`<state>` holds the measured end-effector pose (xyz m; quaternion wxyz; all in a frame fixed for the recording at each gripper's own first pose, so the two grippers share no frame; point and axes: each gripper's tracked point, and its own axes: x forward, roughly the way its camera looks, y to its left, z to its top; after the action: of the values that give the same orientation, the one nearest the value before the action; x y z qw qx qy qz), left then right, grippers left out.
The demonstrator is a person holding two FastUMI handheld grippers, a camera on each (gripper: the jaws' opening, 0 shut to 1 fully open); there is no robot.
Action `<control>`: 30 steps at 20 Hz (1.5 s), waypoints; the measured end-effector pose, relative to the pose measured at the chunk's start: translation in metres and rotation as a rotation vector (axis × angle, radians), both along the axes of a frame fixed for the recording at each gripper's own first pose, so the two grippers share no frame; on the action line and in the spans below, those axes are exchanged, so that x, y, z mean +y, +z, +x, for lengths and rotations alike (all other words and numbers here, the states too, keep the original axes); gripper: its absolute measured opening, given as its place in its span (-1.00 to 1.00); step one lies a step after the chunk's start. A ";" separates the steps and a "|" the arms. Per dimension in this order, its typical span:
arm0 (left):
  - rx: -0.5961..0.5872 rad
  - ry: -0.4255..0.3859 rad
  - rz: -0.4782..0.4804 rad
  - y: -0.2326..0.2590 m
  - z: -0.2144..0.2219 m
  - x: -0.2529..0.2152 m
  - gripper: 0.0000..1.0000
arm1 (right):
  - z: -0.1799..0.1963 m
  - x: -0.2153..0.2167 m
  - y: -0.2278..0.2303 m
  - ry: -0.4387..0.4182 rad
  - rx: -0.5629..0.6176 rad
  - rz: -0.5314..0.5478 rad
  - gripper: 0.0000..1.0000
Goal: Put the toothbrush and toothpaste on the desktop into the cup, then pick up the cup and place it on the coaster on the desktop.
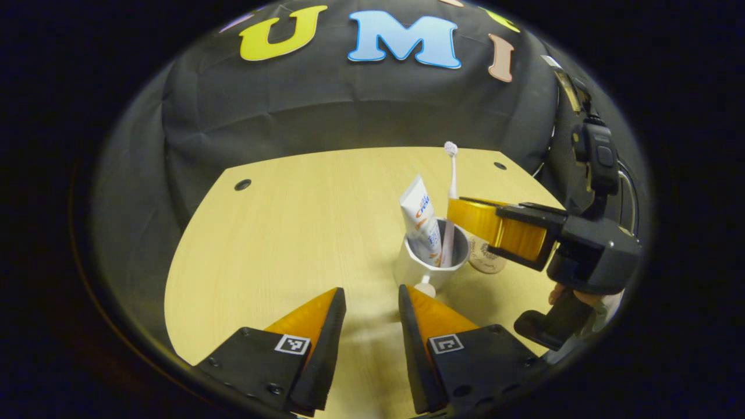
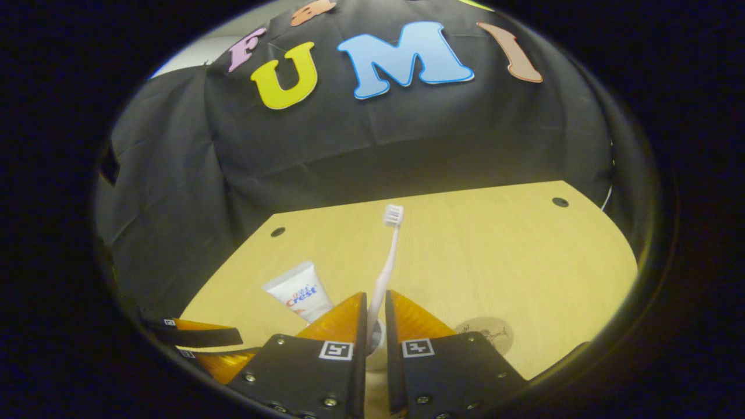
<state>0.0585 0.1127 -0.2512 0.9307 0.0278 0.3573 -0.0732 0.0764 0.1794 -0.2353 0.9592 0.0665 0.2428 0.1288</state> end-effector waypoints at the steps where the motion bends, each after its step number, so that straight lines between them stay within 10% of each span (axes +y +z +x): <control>1: 0.001 -0.001 -0.003 0.002 0.004 -0.002 0.27 | -0.003 0.001 -0.003 0.006 0.007 -0.009 -0.68; 10: 0.027 -0.174 -0.018 0.006 0.031 -0.001 0.16 | -0.029 -0.037 0.010 -0.055 0.030 0.002 -0.69; 26: 0.453 -0.442 0.192 -0.047 0.064 0.065 0.28 | -0.082 -0.146 -0.008 -0.312 0.140 0.079 -0.69; 30: 0.502 -0.463 0.226 -0.060 0.067 0.075 -0.06 | -0.081 -0.160 -0.010 -0.350 0.154 0.093 -0.68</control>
<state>0.1250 0.1877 -0.3114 0.7638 0.1920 0.5647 -0.2466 -0.0047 0.0192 -0.2454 0.9415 0.1616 0.2938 -0.0343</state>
